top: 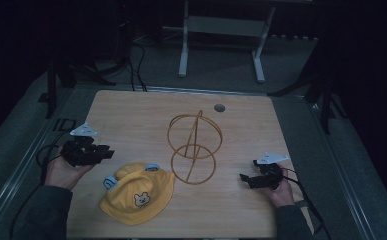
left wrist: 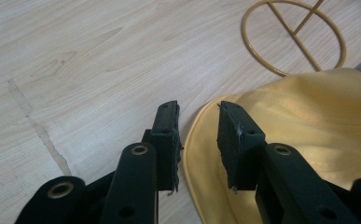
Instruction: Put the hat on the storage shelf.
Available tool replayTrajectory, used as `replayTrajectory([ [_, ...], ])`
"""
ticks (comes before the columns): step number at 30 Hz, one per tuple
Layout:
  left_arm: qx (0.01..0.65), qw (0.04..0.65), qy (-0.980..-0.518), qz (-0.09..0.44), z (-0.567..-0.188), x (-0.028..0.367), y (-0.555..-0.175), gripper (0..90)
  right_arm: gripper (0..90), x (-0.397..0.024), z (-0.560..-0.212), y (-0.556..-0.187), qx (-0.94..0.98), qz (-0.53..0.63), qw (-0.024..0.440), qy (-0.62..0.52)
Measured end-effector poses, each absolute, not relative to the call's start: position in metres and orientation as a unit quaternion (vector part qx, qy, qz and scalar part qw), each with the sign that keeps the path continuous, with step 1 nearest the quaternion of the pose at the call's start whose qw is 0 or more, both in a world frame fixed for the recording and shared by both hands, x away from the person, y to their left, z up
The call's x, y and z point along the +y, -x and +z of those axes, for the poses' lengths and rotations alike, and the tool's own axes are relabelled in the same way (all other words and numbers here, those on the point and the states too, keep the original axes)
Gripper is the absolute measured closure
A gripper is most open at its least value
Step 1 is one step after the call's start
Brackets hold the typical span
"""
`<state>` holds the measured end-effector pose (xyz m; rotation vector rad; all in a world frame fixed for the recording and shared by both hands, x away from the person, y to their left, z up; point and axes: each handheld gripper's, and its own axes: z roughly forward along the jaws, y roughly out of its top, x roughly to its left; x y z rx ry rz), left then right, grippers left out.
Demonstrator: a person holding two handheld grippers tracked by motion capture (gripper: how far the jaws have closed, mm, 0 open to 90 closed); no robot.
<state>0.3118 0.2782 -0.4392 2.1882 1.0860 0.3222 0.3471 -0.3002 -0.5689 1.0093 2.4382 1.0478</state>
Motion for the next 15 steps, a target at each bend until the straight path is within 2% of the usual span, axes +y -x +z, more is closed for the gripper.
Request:
replayTrajectory([
  [15, 0.398, 0.316, -0.854, 0.109, -0.428, 0.273, -0.304, 65.4, 15.3, -0.300, -0.569, -0.347, 0.849, 0.365, 0.150, -0.351],
])
